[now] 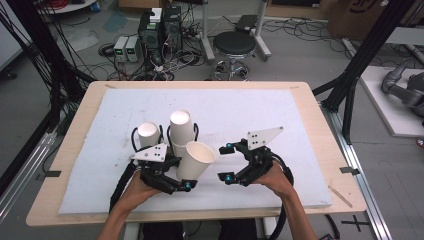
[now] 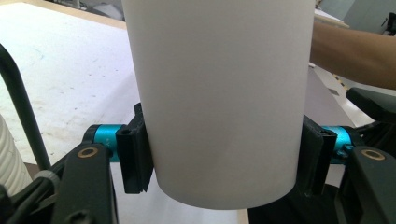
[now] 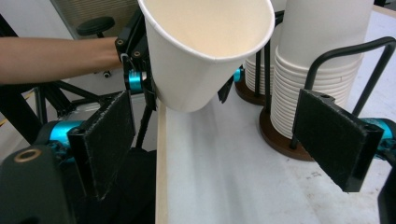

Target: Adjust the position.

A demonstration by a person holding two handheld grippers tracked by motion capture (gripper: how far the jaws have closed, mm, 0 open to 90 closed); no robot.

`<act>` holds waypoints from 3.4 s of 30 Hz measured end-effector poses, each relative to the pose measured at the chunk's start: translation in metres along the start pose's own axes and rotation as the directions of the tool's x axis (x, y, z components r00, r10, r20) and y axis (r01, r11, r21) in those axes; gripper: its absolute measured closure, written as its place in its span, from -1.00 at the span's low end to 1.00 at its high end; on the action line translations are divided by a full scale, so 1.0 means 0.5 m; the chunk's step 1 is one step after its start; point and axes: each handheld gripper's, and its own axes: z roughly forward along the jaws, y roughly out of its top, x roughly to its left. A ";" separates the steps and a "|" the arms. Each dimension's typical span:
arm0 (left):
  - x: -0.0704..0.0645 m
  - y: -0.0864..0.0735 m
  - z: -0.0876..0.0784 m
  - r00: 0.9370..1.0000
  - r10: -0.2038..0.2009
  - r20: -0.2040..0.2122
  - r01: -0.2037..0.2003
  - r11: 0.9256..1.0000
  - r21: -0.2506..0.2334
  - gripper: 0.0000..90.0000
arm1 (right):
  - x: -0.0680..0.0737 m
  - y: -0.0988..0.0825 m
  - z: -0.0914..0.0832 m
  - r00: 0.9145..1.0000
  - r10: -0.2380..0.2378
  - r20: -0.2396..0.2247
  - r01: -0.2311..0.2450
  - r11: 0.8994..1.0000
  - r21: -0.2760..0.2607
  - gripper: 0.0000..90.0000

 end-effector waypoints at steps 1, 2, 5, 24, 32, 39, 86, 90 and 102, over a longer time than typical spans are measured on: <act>0.000 -0.001 0.000 1.000 0.000 0.002 0.000 1.000 -0.007 -0.23 | 0.000 0.000 0.001 1.000 0.000 0.000 0.000 1.000 -0.003 -0.70; -0.001 -0.003 0.000 1.000 -0.003 0.003 0.003 1.000 -0.025 -0.23 | 0.001 0.001 0.003 1.000 -0.001 0.001 0.001 1.000 -0.008 -0.70; 0.000 -0.006 -0.001 1.000 -0.003 0.002 0.003 0.999 -0.046 -0.23 | 0.001 0.001 0.006 1.000 -0.001 -0.010 0.001 1.000 -0.025 -0.70; -0.003 -0.005 0.014 1.000 0.007 0.014 -0.006 0.997 -0.081 -0.23 | 0.000 0.009 0.021 0.999 -0.003 -0.032 0.001 0.998 -0.064 -0.70; -0.006 -0.005 0.031 1.000 0.013 0.024 -0.011 0.996 -0.086 -0.23 | -0.001 0.014 0.035 0.999 -0.007 -0.043 0.004 0.997 -0.077 -0.70; -0.008 -0.003 0.041 0.999 0.022 0.031 -0.020 0.997 -0.072 -0.23 | 0.000 0.019 0.044 0.998 -0.008 -0.056 0.004 0.996 -0.085 -0.70; -0.018 0.003 0.062 0.999 0.053 0.003 -0.053 0.997 -0.058 -0.57 | 0.000 0.026 0.057 0.990 -0.019 -0.139 0.001 0.992 -0.126 -0.37; -0.019 0.003 0.063 0.999 0.044 -0.019 -0.045 0.997 -0.060 -0.92 | -0.001 0.026 0.055 0.991 -0.020 -0.132 0.003 0.992 -0.129 -0.37; -0.019 0.008 0.048 0.998 0.047 -0.047 -0.049 0.998 -0.039 -0.95 | -0.001 0.026 0.050 0.992 -0.023 -0.122 0.007 0.991 -0.133 -0.37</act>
